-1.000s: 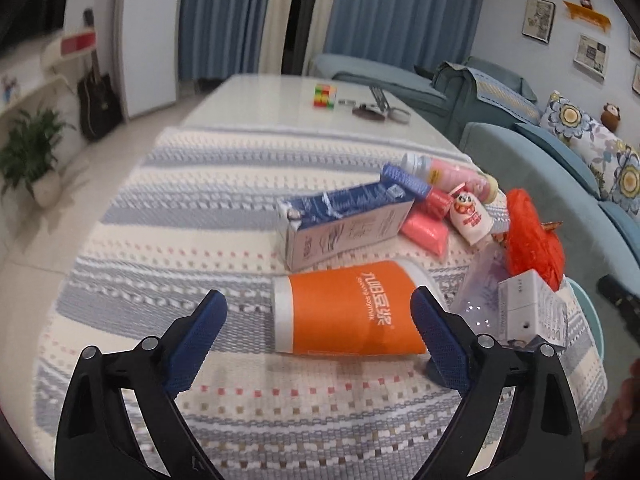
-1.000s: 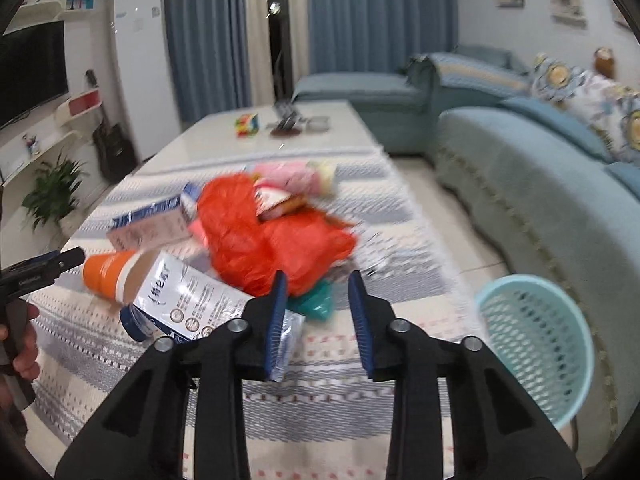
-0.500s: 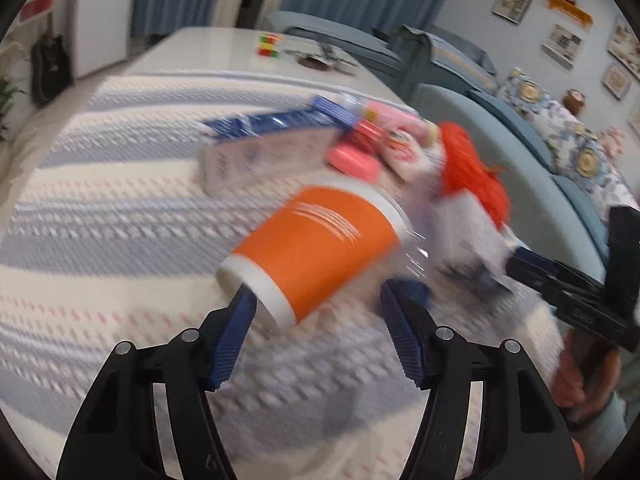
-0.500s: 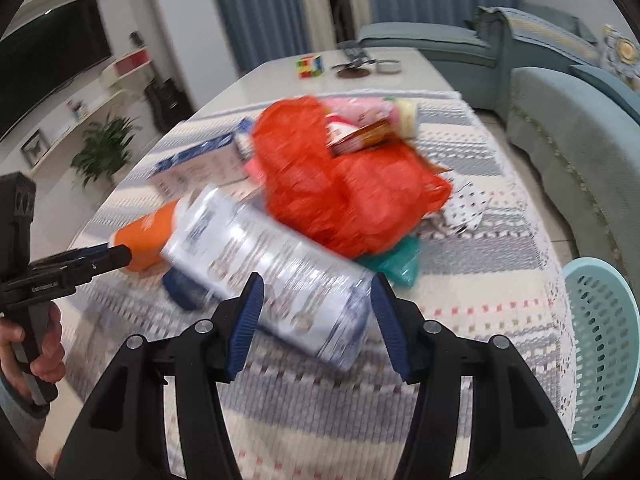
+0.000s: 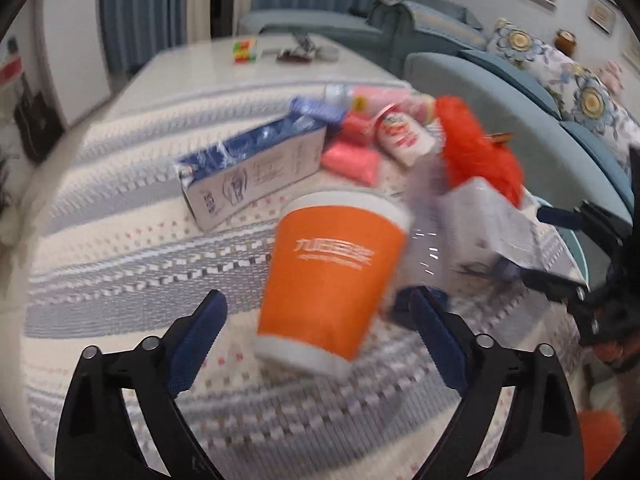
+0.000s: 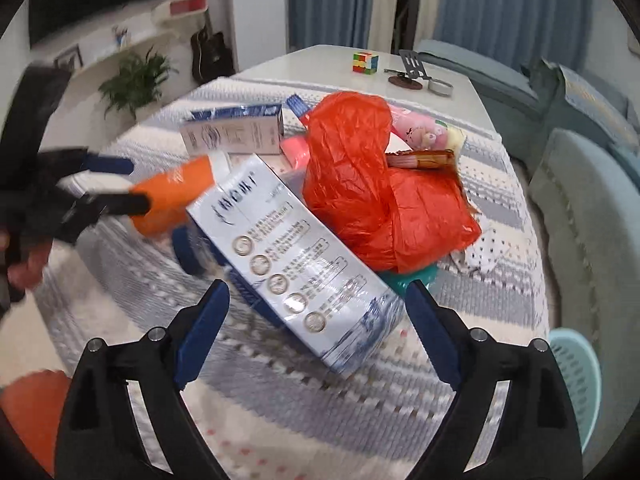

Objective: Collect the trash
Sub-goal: 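Grasp the orange paper cup with the left tool while the right tool grasps the white box, then carry the cup and box to the blue basket and release both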

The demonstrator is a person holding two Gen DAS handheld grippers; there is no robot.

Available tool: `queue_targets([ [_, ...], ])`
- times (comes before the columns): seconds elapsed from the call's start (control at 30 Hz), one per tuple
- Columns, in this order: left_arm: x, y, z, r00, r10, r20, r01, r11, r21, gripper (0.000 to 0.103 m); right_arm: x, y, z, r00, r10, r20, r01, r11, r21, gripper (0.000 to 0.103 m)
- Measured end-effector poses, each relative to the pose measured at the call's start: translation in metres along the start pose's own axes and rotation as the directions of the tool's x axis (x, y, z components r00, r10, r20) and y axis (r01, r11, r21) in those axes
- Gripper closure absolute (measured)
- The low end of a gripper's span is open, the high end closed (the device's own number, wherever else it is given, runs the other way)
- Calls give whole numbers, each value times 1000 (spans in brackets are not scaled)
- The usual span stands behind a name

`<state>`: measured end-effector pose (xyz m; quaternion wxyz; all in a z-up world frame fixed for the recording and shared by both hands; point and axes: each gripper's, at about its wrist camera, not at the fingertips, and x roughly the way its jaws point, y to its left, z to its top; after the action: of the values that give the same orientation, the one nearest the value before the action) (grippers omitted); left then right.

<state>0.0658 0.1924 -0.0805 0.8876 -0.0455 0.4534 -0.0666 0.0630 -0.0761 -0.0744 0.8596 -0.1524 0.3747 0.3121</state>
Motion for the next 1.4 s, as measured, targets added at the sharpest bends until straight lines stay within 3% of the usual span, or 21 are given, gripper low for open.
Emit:
queue_targets([
  [0.13,21,7,5,995,-82,-62,80,996,-39,15,12,0,2,1000,2,6,-2,1000,-16,17],
  [0.23,35,3,9,995,-61,-78,57,997,-44,30,21,-3,6,1000,10,-2,-10,1000,4,17],
  [0.33,44,2,7,994,-55,-91,49,997,-64,35,26,-8,8,999,34,0,-33,998,57,17],
  [0.47,35,0,4,998,-18,-53,15,998,-58,36,19,-14,4,997,71,10,-72,988,140,29],
  [0.57,18,-2,-3,999,-29,-14,28,997,-66,37,11,-14,-4,996,90,-5,-88,978,188,34],
  [0.7,0,-6,-7,1000,-20,18,21,997,-72,37,2,-19,-17,985,127,-121,-78,936,344,44],
  [0.77,-9,-7,-9,999,-27,38,29,997,-75,36,-2,-23,-21,978,151,-144,-82,913,400,56],
  [0.87,-16,-11,-12,998,-48,48,52,995,-88,36,-10,-32,-18,989,117,-90,-68,900,430,53],
  [0.93,-17,-16,-16,998,-49,46,53,995,-85,36,-10,-42,-15,995,74,-64,-37,892,450,38],
  [1.03,-17,-20,-19,998,-52,46,55,996,-70,36,-8,-52,-11,994,108,-7,-91,871,482,37],
  [1.13,-15,-20,-22,997,-60,51,63,996,-66,36,-6,-55,0,995,97,36,-103,879,465,37],
  [1.2,-13,-20,-21,996,-67,59,71,995,-70,36,1,-54,7,995,90,30,-94,886,455,41],
  [1.23,-13,-20,-21,996,-66,60,71,995,-74,36,8,-55,9,996,91,9,-85,885,458,49],
  [1.27,-13,-20,-19,996,-66,66,71,994,-79,36,16,-51,14,995,98,-4,-85,882,463,65],
  [1.4,-22,-28,-14,992,-72,105,81,993,-86,36,6,-45,5,999,34,38,-48,881,470,71],
])
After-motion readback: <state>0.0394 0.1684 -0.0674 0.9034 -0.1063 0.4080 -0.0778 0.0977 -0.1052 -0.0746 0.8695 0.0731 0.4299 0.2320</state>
